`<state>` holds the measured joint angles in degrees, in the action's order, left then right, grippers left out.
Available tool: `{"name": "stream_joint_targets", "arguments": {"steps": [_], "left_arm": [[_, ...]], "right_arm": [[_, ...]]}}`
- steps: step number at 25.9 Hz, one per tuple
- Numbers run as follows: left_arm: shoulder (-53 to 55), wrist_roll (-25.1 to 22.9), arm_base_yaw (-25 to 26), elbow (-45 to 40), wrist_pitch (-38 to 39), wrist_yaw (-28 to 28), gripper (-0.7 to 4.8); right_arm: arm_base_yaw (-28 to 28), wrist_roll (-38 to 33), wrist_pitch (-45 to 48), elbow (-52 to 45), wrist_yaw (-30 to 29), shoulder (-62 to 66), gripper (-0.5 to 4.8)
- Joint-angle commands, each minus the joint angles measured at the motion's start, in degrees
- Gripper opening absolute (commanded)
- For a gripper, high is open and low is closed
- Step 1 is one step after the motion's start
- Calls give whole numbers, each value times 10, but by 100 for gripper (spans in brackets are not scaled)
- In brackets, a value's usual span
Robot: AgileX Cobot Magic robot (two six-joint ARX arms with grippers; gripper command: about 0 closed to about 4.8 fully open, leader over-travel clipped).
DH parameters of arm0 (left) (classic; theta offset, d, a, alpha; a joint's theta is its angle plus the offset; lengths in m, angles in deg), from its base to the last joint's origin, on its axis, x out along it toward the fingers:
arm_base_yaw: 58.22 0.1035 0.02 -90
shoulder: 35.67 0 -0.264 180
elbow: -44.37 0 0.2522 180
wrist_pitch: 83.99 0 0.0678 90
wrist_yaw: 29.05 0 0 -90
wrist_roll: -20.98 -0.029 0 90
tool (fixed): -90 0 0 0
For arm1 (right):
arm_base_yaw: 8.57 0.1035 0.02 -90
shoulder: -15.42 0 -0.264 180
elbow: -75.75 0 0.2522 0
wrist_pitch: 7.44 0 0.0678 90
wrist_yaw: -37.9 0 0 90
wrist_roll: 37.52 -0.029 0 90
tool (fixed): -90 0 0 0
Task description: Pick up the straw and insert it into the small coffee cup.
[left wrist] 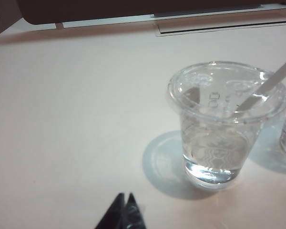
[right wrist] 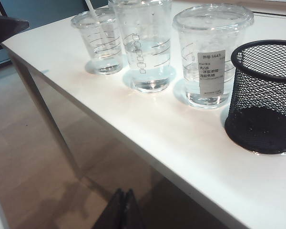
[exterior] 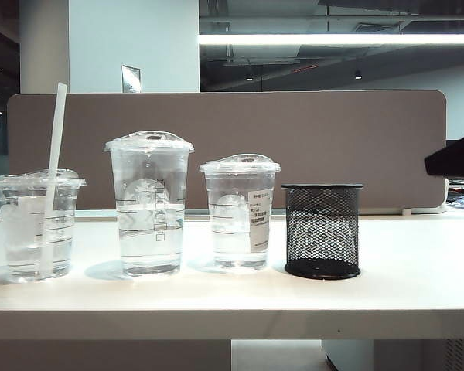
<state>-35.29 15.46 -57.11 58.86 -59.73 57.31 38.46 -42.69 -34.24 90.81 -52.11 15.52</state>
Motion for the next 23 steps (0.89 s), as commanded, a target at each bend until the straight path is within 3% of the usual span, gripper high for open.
{"name": "stream_joint_targets", "arguments": {"steps": [1,10,16,23], "left_arm": [[0,1,0,-1,-3,-2,-5],[0,1,0,-1,-3,-2,-5],[0,1,0,-1,-3,-2,-5],[0,1,0,-1,-3,-2,-5]], "right_arm": [[-22,-2,-2,1,0,-1,-1],[-299,-2,28,-12,0,-1,-1],[-381,-2,26,-13,-2,-1,-1],[-396,-2,26,-13,-1,-1,-1]]}}
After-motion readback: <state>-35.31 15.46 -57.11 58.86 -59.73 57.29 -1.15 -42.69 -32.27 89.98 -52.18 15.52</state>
